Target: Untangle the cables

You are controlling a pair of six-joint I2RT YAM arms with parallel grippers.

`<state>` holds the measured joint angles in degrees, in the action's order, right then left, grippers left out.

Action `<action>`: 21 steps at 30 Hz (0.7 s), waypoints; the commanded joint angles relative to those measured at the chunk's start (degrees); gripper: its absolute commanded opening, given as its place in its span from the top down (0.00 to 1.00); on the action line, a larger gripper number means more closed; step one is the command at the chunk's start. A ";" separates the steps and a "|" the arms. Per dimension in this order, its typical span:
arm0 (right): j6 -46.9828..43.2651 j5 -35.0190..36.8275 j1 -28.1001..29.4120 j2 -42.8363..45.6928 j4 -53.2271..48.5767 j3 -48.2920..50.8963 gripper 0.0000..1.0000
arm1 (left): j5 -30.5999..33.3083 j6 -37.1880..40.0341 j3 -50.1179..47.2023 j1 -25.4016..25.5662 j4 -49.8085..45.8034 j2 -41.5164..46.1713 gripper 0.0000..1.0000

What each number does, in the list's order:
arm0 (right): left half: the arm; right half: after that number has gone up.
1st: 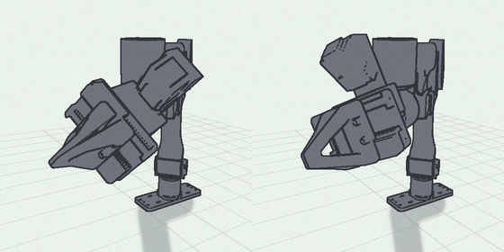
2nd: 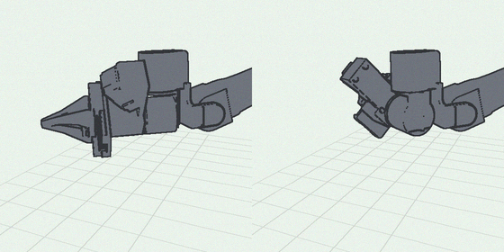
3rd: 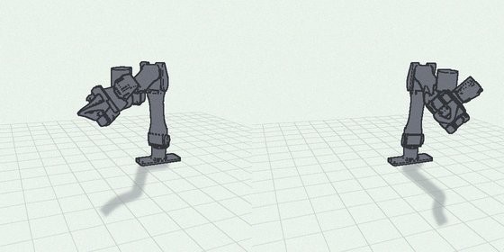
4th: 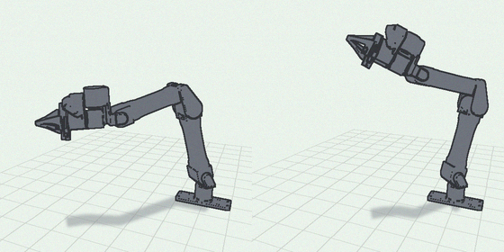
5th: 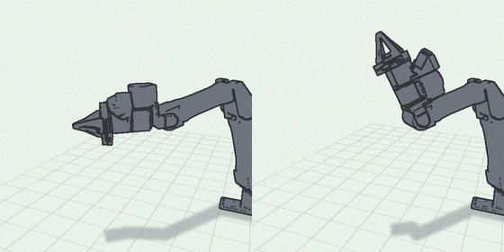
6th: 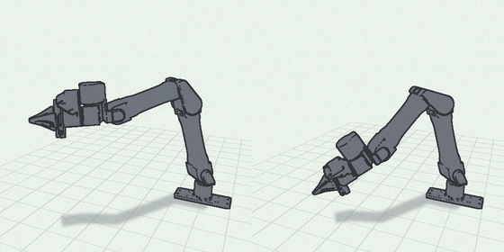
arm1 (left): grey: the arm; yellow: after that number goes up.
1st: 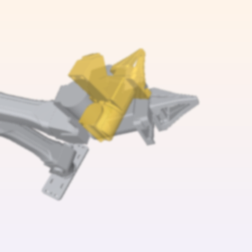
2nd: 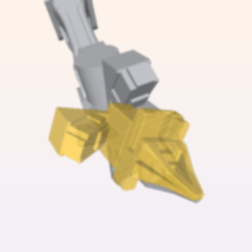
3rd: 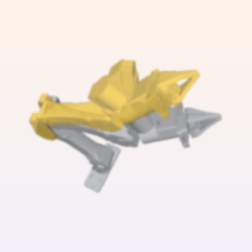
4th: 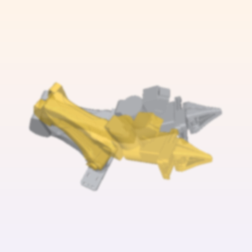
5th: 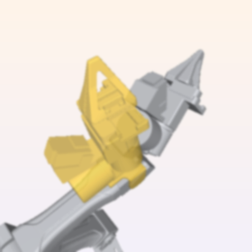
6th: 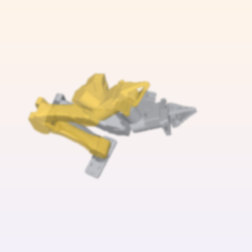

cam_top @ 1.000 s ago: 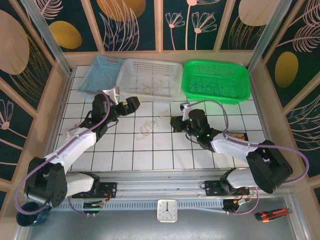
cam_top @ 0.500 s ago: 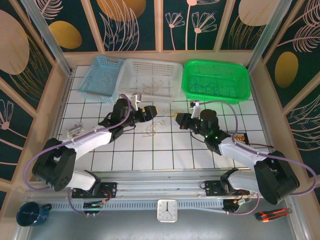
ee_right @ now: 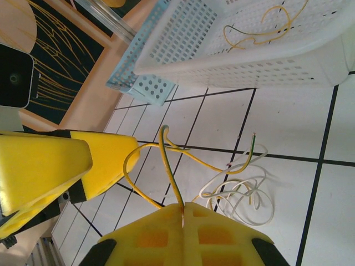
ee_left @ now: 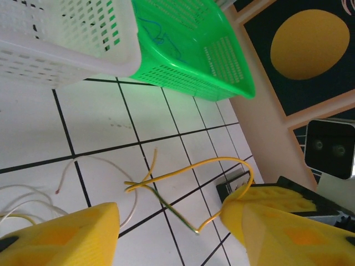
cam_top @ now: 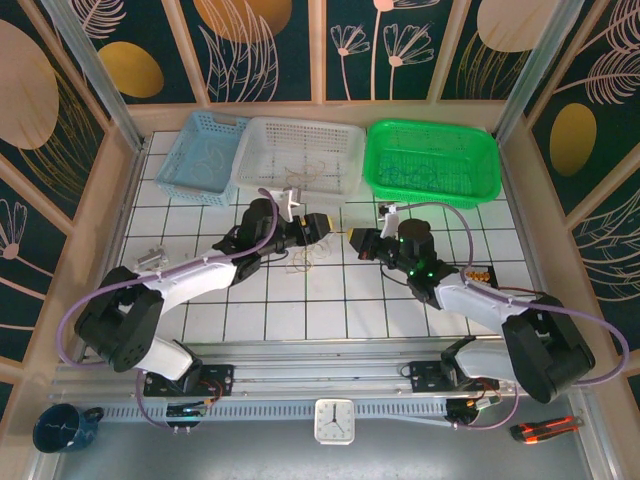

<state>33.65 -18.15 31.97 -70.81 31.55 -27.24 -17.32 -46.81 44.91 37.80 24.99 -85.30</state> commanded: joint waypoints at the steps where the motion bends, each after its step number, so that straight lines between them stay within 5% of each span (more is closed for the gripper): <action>1: 0.98 -1.25 -0.32 -0.73 3.42 0.70 1.00 | 0.91 -2.28 0.53 0.52 4.96 -1.76 0.44; 7: 0.98 -1.60 -0.25 -0.69 3.14 0.44 1.00 | 0.86 -2.77 1.58 0.84 5.94 -4.05 0.50; 13: 1.24 -1.49 -0.26 -0.47 3.37 0.81 1.00 | 1.32 -2.94 2.53 0.97 6.72 -5.82 0.69; 18: 2.07 0.79 -0.29 -1.28 3.19 1.55 1.00 | 1.35 -3.16 2.73 1.10 6.82 -5.17 1.00; 21: 2.85 3.39 -0.31 -3.19 2.49 1.50 1.00 | 1.32 -3.34 2.49 1.35 6.82 -3.74 1.00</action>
<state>35.11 -17.52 31.97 -72.29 33.12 -26.55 -16.03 -50.04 46.22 38.70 29.82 -90.59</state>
